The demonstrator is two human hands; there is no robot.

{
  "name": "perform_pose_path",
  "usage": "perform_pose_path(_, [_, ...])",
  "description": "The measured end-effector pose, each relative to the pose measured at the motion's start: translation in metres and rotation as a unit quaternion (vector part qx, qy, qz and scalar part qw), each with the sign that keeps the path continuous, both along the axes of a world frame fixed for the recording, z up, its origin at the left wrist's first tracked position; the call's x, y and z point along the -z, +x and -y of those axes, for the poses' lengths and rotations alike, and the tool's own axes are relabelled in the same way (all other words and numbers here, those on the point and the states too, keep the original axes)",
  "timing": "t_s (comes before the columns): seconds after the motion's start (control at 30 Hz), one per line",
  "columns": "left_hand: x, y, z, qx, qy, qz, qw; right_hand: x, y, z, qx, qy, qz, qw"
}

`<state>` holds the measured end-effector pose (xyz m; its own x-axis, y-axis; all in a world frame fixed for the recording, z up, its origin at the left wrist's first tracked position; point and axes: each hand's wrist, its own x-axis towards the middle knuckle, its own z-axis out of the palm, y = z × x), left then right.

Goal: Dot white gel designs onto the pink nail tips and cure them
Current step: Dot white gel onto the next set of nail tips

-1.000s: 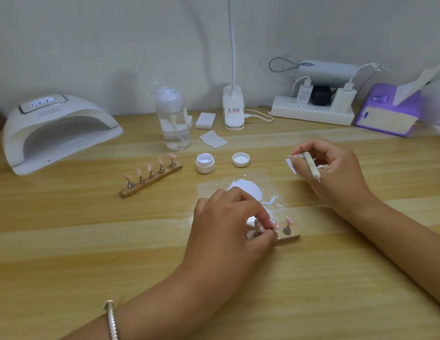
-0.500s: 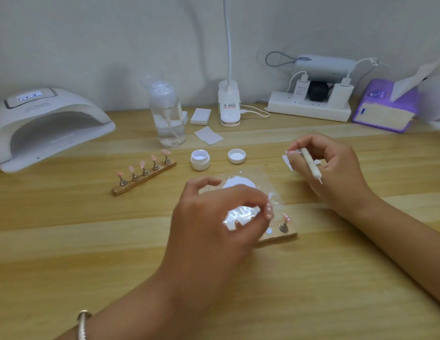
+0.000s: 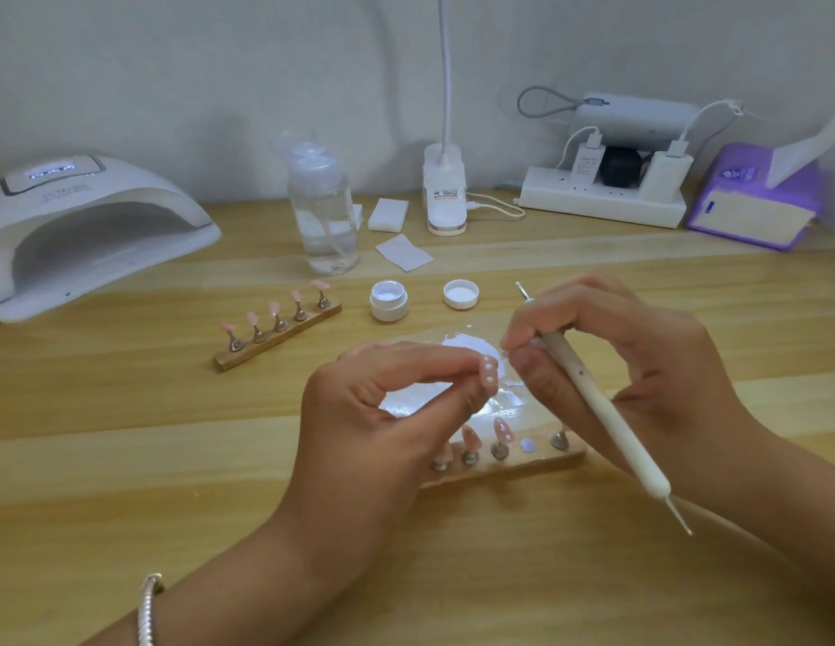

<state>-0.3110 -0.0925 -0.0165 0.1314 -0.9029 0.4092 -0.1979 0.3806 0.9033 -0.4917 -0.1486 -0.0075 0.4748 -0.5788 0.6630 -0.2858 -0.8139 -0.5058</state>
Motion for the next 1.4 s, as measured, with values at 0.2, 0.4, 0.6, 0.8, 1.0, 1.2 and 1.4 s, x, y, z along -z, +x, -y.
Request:
perform_pose_path(0.2, [0.0022,0.0007,0.0000,0.001,-0.009,0.006,1.000,-0.0006,0.0004,-0.0022,0.001,0.009,-0.004,1.000])
perform_pose_path(0.4, [0.0033,0.0006,0.0013,0.011,-0.011,0.008,1.000,-0.0027,0.0016,-0.0036,-0.004,0.011,-0.003,1.000])
perform_pose_path(0.6, [0.0025,0.0001,0.0000,0.019,-0.009,-0.001,1.000,-0.0018,0.0018,-0.0044,-0.001,0.019,-0.004,1.000])
perform_pose_path(0.8, [0.0015,-0.0011,-0.0005,0.017,-0.009,0.004,1.000,-0.0019,0.0022,-0.0044,-0.002,0.018,-0.006,1.000])
perform_pose_path(1.0, [0.0017,-0.0001,-0.0011,0.023,-0.003,-0.003,1.000,-0.0019,0.0027,-0.0049,-0.002,0.017,-0.007,1.000])
perform_pose_path(1.2, [0.0022,0.0000,-0.0010,0.015,-0.002,0.011,1.000,-0.0017,0.0024,-0.0038,-0.002,0.003,-0.016,1.000])
perform_pose_path(1.4, [0.0023,0.0006,-0.0016,0.015,0.007,0.017,1.000,-0.0026,0.0033,-0.0034,-0.007,-0.038,-0.024,0.999])
